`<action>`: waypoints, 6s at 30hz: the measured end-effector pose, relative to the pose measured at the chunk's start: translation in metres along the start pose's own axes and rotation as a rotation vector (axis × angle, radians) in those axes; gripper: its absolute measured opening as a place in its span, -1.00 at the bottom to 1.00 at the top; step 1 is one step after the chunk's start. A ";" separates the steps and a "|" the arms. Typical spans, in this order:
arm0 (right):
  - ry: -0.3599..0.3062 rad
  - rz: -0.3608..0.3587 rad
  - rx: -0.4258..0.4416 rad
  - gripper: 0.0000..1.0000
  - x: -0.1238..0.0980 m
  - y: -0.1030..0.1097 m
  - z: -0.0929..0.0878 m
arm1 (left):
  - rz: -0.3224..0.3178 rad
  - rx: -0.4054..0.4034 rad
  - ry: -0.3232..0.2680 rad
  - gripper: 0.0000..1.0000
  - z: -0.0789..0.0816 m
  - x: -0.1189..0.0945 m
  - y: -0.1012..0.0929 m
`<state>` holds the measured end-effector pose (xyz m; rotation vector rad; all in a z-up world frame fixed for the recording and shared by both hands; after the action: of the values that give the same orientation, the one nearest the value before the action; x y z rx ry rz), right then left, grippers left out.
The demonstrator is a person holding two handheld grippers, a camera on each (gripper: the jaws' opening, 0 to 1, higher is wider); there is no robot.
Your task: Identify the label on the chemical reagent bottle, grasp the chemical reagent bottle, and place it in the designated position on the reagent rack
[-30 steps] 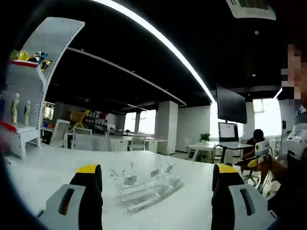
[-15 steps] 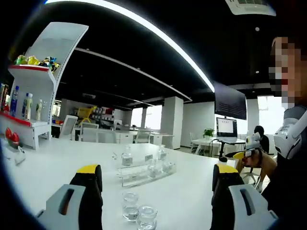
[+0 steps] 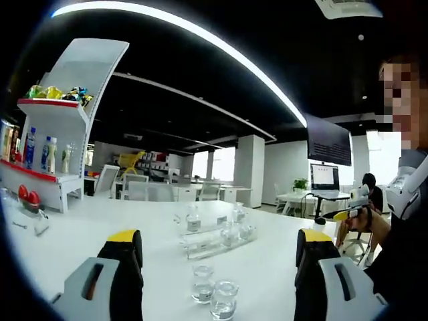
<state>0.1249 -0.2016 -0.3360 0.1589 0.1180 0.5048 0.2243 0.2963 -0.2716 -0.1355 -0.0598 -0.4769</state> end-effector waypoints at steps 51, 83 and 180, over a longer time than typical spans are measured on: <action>0.030 -0.018 0.000 0.77 -0.003 -0.005 -0.009 | -0.057 0.110 0.144 0.03 -0.113 0.022 -0.028; 0.027 -0.027 -0.006 0.78 -0.006 -0.008 -0.008 | -0.034 0.192 0.132 -0.50 -0.138 0.043 -0.024; 0.112 -0.047 0.019 0.90 0.021 -0.016 -0.021 | -0.402 0.159 0.107 -0.53 -0.045 0.282 -0.054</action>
<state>0.1476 -0.2030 -0.3614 0.1460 0.2352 0.4654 0.4505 0.1150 -0.2845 0.0607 -0.0199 -0.8773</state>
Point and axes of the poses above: the point that each gripper's makers call its tool centre point, and the gripper's own axes: x roughly forward along the fingers, y roughly to its left, z roughly out of its top, the point moved 4 cm from there along -x, roughly backward along the fingers, and after that the axes turned 14 degrees about z, right-handed, at the moved point
